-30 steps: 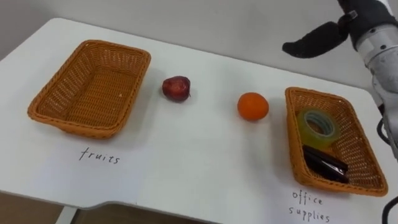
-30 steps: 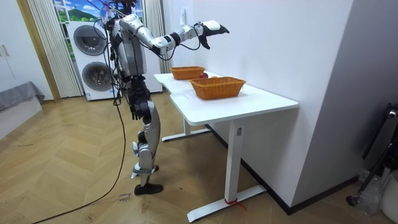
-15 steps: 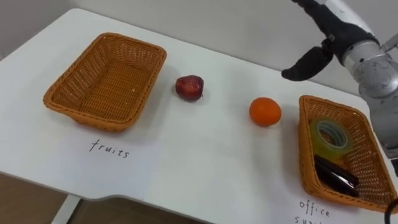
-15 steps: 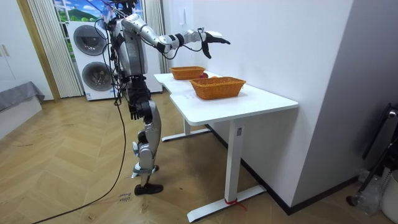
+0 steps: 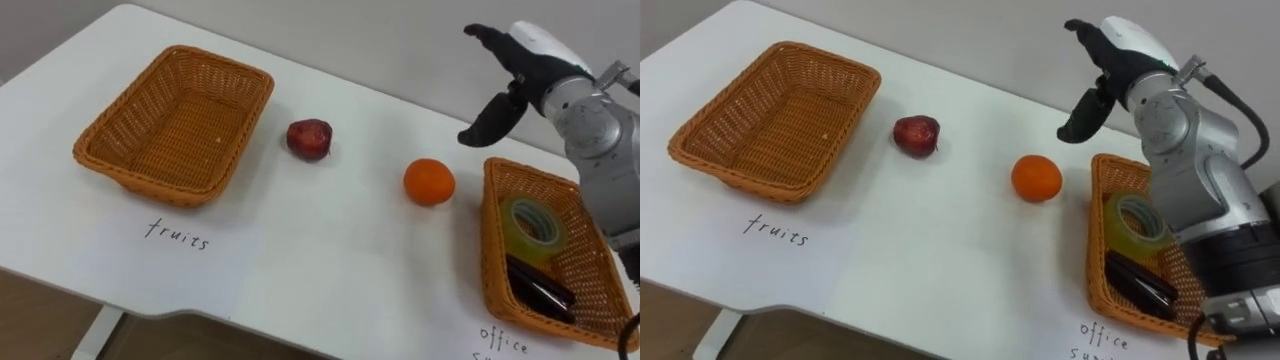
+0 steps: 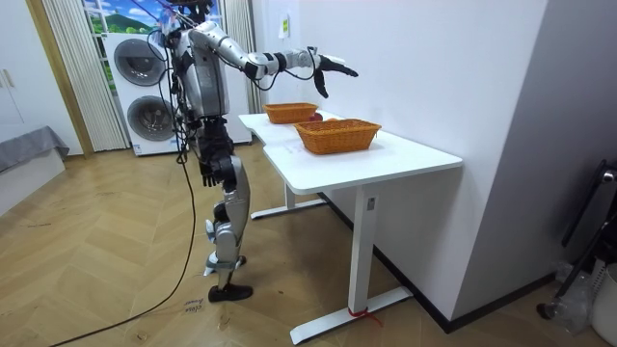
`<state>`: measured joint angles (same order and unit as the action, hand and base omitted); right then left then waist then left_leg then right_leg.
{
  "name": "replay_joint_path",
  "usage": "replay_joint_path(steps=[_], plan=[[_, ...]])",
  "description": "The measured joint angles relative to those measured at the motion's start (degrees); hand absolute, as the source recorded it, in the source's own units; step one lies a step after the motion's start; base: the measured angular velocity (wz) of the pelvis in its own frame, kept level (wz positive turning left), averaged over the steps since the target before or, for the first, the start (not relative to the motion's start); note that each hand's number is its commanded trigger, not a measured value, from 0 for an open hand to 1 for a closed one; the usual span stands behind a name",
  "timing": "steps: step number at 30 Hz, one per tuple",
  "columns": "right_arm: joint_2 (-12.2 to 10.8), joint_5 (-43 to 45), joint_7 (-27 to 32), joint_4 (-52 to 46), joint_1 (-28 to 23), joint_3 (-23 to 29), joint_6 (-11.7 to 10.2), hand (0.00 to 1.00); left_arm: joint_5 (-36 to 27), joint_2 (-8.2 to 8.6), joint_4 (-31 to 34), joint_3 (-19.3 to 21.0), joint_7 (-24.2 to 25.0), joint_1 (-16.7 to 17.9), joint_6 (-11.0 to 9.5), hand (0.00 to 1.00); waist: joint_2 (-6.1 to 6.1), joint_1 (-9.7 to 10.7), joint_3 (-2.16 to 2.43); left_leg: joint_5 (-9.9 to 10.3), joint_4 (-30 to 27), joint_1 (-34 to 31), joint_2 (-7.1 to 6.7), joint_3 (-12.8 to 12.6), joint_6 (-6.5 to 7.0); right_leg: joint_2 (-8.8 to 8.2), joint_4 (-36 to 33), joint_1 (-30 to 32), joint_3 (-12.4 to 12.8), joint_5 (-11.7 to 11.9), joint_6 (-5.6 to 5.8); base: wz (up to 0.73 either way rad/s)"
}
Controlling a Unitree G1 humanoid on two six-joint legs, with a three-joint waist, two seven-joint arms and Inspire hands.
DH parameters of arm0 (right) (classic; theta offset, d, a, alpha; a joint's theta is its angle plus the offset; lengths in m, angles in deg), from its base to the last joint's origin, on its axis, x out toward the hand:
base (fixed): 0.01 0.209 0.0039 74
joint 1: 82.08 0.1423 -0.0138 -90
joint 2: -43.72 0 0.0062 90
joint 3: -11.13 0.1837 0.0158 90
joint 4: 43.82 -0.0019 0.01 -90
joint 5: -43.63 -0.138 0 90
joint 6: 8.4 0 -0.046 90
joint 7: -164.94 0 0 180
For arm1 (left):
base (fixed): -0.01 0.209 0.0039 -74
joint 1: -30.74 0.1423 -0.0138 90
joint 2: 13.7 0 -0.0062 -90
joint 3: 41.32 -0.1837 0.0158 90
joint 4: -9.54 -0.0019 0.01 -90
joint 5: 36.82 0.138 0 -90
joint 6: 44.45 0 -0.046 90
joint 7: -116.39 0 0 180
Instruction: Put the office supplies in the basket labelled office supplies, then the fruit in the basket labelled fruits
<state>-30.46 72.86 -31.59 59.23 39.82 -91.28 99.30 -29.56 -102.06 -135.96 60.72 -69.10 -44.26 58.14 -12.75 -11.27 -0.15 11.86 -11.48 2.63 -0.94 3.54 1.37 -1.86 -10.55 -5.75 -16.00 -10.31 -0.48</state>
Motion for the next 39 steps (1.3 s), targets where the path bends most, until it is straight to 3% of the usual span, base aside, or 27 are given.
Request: replay_joint_path(steps=[8, 16, 25, 39], plan=[[0.0, 0.0, -3.1, 0.0, 0.0, -0.2, 0.7, 0.0, 0.3, -0.41, 0.0, -0.1, 0.6, 0.0, 0.8, 0.0, 0.08, -0.3, -0.06, 0.0, 0.0, 0.0, 0.14, 0.0, 0.0, -0.02, 0.0, 0.0, 0.0, 0.0, 0.0, 0.0], [-0.1, 2.9, -5.0, 0.9, 0.0, -2.6, 1.1, 0.0, 0.3, -0.4, -0.1, -2.4, 1.1, -0.1, 0.9, 0.0, 0.85, -1.1, -0.64, 0.0, 0.4, 0.1, 0.11, -0.3, -0.02, 0.05, 0.0, -0.1, 0.2, 0.0, 0.0, 0.0], [-2.2, 2.9, -5.4, 4.3, 0.0, -2.9, 1.1, 0.0, 0.3, -0.65, 0.1, -4.0, 1.1, -0.5, 0.8, 0.0, 0.89, -2.1, -0.67, 0.0, 0.3, 0.0, 0.13, -0.2, -0.03, 0.1, 0.1, 0.0, 0.1, 0.0, 0.0, 0.0], [-2.2, 2.8, -5.9, 6.7, -0.7, -3.9, -0.6, 0.0, 3.1, -0.67, -0.1, -4.4, 1.2, -0.7, 0.0, 0.0, 0.91, -3.0, -0.67, 0.0, 0.4, 0.1, 0.14, -0.2, -0.02, 0.11, 1.0, -0.4, 0.2, 0.0, 0.0, 0.0]])
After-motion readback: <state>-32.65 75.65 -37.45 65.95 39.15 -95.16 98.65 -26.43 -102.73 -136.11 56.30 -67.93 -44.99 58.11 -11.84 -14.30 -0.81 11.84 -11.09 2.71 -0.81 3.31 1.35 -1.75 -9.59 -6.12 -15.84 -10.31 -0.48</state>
